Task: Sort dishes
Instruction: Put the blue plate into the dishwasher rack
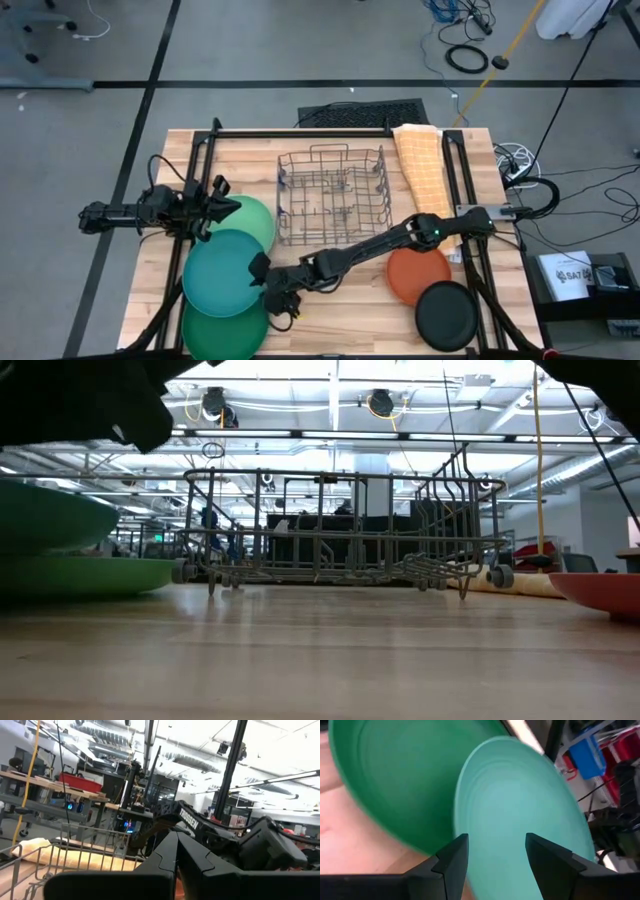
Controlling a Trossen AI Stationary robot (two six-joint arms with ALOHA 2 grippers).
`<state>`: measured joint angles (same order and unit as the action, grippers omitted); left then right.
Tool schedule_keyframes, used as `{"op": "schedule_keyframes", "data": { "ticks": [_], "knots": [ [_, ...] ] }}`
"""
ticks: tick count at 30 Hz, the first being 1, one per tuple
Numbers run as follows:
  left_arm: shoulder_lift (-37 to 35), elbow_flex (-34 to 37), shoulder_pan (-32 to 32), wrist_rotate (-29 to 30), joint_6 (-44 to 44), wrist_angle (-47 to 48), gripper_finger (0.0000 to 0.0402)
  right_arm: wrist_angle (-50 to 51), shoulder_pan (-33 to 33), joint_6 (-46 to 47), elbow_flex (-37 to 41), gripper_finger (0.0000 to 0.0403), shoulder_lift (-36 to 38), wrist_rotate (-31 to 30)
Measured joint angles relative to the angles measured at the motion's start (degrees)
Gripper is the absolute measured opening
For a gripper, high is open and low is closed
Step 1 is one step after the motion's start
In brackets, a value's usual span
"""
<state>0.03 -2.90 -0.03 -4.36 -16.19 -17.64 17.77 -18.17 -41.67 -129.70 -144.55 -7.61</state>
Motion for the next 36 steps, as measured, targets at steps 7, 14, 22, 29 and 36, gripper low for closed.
{"op": "schedule_keyframes", "data": {
  "ticks": [7,14,22,29,36],
  "knots": [
    [0.0,0.0,0.0,0.2,0.0,-0.1,0.0015,1.5,0.0,1.8,-0.1,0.0192,-0.7,1.9],
    [0.0,0.0,0.0,0.3,0.0,0.0,0.0015,1.5,-0.1,-0.1,0.0,0.0192,-2.7,1.4],
    [0.0,0.0,0.0,0.3,0.0,0.1,0.0015,1.1,0.0,-3.7,0.0,0.0168,-3.5,-1.4],
    [0.0,0.0,0.0,0.3,0.0,0.1,0.0015,0.3,0.1,-5.9,0.0,0.0103,-3.5,-1.3],
    [0.0,0.0,0.0,0.3,0.0,0.1,0.0015,0.2,0.1,-6.1,0.0,0.0025,-3.5,-1.1]
  ]
}}
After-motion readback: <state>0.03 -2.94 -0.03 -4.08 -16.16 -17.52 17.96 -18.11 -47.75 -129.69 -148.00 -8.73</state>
